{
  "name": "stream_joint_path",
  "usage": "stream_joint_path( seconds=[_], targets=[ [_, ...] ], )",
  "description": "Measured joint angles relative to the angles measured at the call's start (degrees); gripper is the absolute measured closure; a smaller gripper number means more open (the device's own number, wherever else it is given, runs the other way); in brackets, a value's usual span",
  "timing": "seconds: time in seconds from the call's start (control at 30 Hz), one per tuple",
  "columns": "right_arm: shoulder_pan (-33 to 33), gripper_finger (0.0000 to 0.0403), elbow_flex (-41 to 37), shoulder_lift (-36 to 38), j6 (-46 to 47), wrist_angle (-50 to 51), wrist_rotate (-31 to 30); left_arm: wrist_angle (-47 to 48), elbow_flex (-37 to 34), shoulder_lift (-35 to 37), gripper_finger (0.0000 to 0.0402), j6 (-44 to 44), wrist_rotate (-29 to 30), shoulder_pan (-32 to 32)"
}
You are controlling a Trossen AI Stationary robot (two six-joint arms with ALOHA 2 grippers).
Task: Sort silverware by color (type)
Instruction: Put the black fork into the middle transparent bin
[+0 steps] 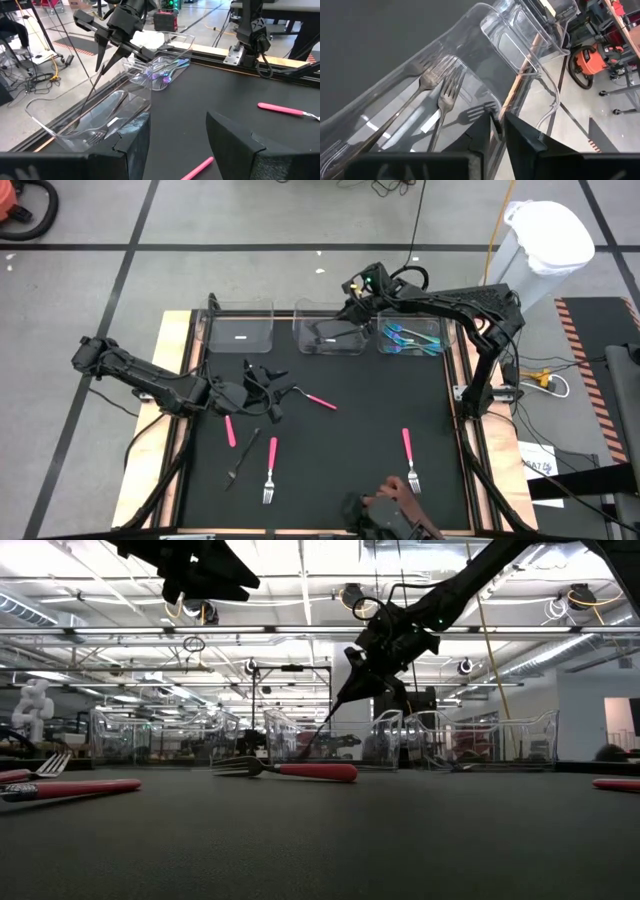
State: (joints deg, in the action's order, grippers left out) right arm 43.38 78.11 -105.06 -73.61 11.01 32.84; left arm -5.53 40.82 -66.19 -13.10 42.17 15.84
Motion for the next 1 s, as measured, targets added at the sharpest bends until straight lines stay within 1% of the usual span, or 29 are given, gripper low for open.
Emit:
stream_joint_path(
  seconds=[0.1, 0.3, 0.47, 0.63, 0.83, 1.0],
  targets=[
    [0.00, 0.0333, 0.00, 0.00, 0.94, 0.11, -0.49, 0.01, 0.00, 0.00, 0.0208, 0.02, 0.00, 0.00],
    [-0.15, 0.0290, 0.00, 0.00, 2.83, 0.51, -8.27, -0.01, 0.00, 0.00, 0.0208, 0.02, 0.00, 0.00],
    [-0.15, 0.0248, 0.00, 0.00, 4.88, 1.27, -11.88, -0.03, 0.00, 0.00, 0.0208, 0.02, 0.00, 0.00],
    [-0.15, 0.0216, 0.00, 0.21, 9.74, 1.25, -15.26, -0.01, 0.02, 0.00, 0.0208, 0.02, 0.00, 0.00],
    [-0.27, 0.0200, 0.00, 0.28, 14.17, 1.95, -19.04, 0.02, 0.04, 0.00, 0.0208, 0.02, 0.00, 0.00],
    [-0.79, 0.0198, 0.00, 0.61, 19.19, 4.26, -25.11, 0.60, 0.04, 0.00, 0.0208, 0.02, 0.00, 0.00]
  ],
)
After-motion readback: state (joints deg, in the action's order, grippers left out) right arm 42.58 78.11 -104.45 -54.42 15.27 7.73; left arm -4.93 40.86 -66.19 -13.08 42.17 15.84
